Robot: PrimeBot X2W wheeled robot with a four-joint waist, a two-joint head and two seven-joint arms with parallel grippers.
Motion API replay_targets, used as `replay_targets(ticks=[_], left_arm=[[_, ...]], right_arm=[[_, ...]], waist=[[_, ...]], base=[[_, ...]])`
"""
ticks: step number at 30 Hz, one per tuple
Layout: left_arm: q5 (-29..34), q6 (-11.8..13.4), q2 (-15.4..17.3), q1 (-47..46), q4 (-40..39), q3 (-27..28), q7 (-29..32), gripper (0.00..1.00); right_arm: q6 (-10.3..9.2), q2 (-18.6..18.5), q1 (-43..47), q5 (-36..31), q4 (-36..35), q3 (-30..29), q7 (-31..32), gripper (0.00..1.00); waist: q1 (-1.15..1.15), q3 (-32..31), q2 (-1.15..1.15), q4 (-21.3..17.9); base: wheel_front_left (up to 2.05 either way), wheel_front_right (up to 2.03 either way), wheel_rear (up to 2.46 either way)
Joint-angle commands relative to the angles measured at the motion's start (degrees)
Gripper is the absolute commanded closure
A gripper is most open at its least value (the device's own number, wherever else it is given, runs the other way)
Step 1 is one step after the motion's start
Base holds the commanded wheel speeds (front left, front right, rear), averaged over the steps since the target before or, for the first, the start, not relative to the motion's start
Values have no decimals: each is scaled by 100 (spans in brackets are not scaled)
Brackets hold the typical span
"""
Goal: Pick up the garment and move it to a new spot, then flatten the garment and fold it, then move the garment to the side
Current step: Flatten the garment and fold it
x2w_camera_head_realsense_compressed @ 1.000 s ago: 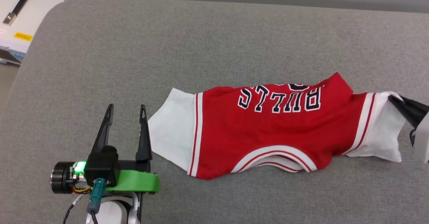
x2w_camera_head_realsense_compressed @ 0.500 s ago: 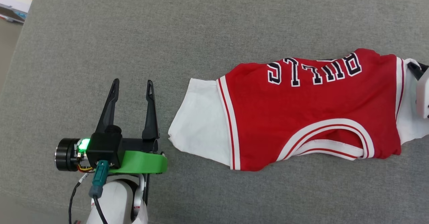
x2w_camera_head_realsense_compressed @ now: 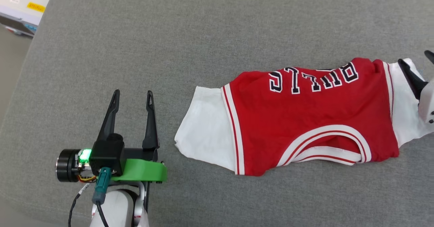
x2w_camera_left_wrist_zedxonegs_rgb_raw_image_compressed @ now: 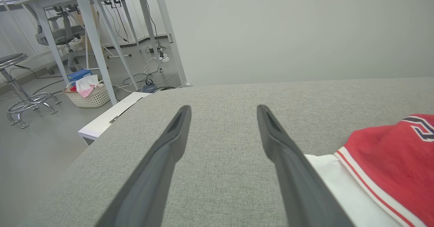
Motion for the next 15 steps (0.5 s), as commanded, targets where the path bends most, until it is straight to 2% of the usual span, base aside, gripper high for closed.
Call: replay_targets(ticks=[1,4,8,15], left_arm=[[47,-20,33,95,8,36,-33,0],[51,-8,58,216,-18,76,-33,0],[58,-23,68,307,-51,77,-33,0],[74,-38,66,316,-119,58,-33,0]], right_arm=[[-3,-154,114,93,-152,-81,-170,0],[-3,-429,229,182,-545,-223,-257,0],[-3,-913,400,492,-1235,-303,322,0],[-3,-1724,670,1503,-2256,-336,2555,0]], waist=[[-1,-361,0,-206],[-1,-491,0,-308],[-1,-573,0,-397],[-1,-504,0,-419]], base=[[0,0,0],[0,0,0],[0,0,0],[0,0,0]])
